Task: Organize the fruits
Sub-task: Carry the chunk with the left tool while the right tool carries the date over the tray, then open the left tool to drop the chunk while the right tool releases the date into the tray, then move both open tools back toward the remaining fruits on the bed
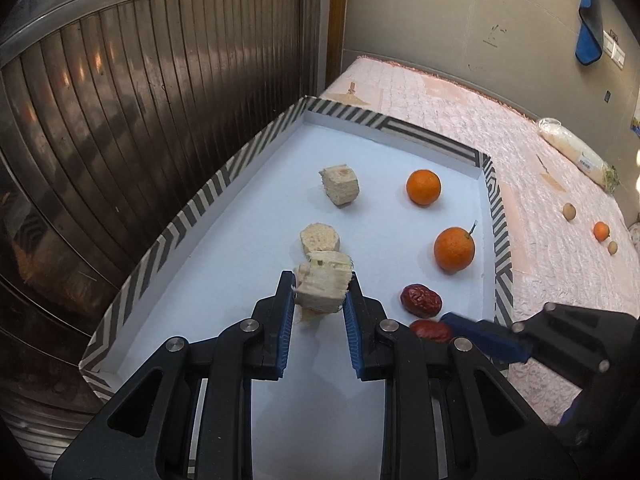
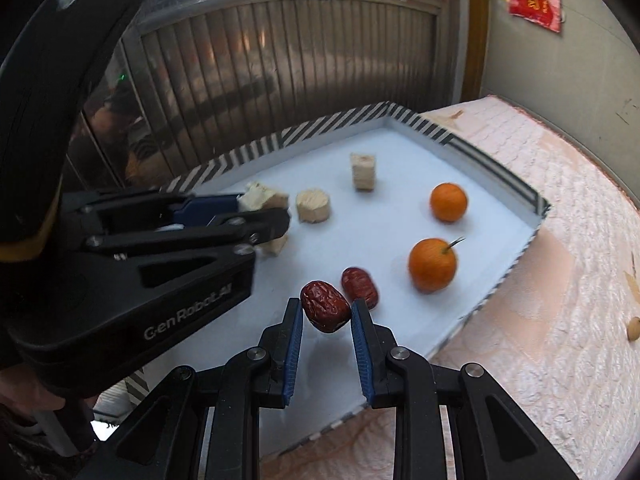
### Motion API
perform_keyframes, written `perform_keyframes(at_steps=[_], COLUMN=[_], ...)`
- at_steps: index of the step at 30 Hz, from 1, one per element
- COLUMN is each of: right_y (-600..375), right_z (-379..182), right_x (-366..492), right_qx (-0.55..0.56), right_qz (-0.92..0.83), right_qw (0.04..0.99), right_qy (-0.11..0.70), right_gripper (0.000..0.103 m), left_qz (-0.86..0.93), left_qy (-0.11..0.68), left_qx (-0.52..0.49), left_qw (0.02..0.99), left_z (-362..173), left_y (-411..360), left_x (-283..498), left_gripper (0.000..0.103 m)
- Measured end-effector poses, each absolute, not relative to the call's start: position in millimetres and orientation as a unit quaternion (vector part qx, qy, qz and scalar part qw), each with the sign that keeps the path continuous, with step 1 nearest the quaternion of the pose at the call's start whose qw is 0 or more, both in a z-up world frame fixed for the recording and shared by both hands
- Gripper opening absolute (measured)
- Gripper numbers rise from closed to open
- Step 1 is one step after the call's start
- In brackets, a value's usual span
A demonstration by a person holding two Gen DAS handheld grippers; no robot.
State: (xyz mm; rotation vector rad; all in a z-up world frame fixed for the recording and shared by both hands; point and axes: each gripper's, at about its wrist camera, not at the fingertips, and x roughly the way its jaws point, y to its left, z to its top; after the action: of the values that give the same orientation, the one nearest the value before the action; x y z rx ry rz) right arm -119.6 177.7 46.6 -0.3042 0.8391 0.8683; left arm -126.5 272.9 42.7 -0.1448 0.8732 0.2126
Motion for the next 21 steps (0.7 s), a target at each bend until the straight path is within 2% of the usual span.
perform_keyframes(at_steps=[5,8,9,10,21], right_y=[180.9,177.9,176.0,173.0,144.8], right_z=[43.8,45.6,46.7,47.8,57.7], right_x=[-121.3,-122.1,-122.3,-121.3,-118.6], right_qx=[-0.141,-0.14,-0.138,-0.135,-0.111], right_qz=[0.414,0.414,0.414,0.415,0.411], right_qw=[0.808,0.809,0.809,0.81,0.82], right_qy=[0.394,0.394,0.393,0.392,0.383], right_gripper=[0.024,0.024,0.025,0.026,0.029], left_qz=[0.107,0.109,0.109,0.108,0.107], left_qy=[0.431,0.433,0.431,0.429,0.421], left_qx=[-0.079,-0.082,-0.083,-0.084,-0.062], left_qw=[0.892,0.891,0.892,0.893,0.899], left_z=[40.4,40.7,41.4,42.1,51.5], left_y=[274.1,274.9,274.8,273.9,258.0], left_x=[-122.8,-120.2,-120.1,-120.1,-116.2], left_gripper=[0.023,0.041,0.055,0.063,0.064])
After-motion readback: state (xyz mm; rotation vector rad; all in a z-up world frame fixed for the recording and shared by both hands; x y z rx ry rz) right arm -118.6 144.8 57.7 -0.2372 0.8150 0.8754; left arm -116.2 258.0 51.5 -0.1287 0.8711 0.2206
